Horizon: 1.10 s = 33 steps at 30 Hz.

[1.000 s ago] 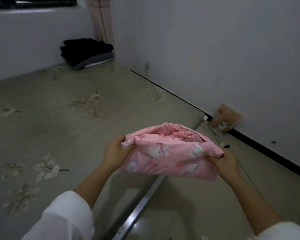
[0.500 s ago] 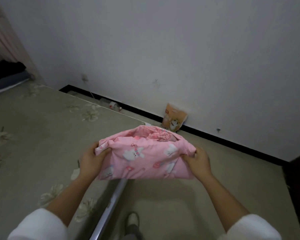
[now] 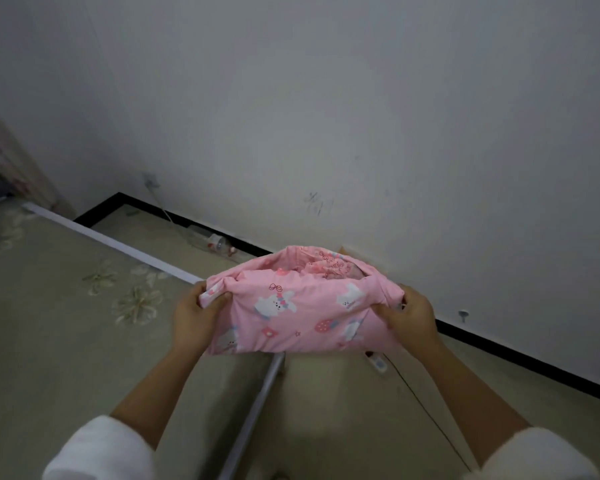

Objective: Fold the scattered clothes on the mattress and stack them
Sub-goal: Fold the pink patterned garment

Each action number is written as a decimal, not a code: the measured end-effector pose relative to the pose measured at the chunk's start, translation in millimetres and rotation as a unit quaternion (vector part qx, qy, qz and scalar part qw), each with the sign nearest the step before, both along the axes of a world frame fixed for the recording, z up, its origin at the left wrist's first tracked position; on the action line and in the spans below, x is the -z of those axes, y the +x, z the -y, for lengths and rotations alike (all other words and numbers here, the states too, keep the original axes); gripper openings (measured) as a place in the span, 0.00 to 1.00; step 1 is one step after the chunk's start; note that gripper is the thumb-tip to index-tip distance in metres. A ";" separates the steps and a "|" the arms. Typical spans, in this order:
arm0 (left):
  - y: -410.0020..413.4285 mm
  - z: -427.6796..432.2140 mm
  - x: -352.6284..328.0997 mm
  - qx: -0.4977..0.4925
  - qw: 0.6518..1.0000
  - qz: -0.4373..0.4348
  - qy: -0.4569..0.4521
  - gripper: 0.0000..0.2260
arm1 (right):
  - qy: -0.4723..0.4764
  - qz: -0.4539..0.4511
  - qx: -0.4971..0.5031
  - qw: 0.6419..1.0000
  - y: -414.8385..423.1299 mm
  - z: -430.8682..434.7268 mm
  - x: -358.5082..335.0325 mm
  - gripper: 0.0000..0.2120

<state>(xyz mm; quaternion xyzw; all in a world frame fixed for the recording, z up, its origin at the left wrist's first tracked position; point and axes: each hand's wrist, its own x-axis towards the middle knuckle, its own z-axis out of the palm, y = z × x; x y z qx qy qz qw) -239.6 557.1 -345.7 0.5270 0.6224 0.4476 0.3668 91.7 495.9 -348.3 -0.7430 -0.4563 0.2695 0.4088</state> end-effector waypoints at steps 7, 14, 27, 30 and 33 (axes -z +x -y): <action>47.9 -132.8 2.2 -0.078 0.997 0.002 0.016 0.05 | -0.020 0.019 -0.065 0.998 47.0 -180.2 5.2 0.24; 82.3 -265.5 20.6 -0.169 0.985 -0.003 0.012 0.04 | -0.034 0.025 -0.166 0.985 87.2 -372.1 14.5 0.09; 46.5 -376.3 23.8 -0.404 0.914 0.027 -0.032 0.06 | -0.080 0.009 -0.374 0.924 -8.4 -634.6 28.2 0.09; 7.6 -391.8 27.9 -0.448 0.892 0.023 -0.047 0.06 | -0.093 -0.013 -0.421 0.902 -66.3 -673.4 38.7 0.10; -41.9 -416.7 28.6 -0.476 0.878 0.030 -0.042 0.09 | -0.099 -0.027 -0.454 0.885 -132.4 -716.2 42.5 0.10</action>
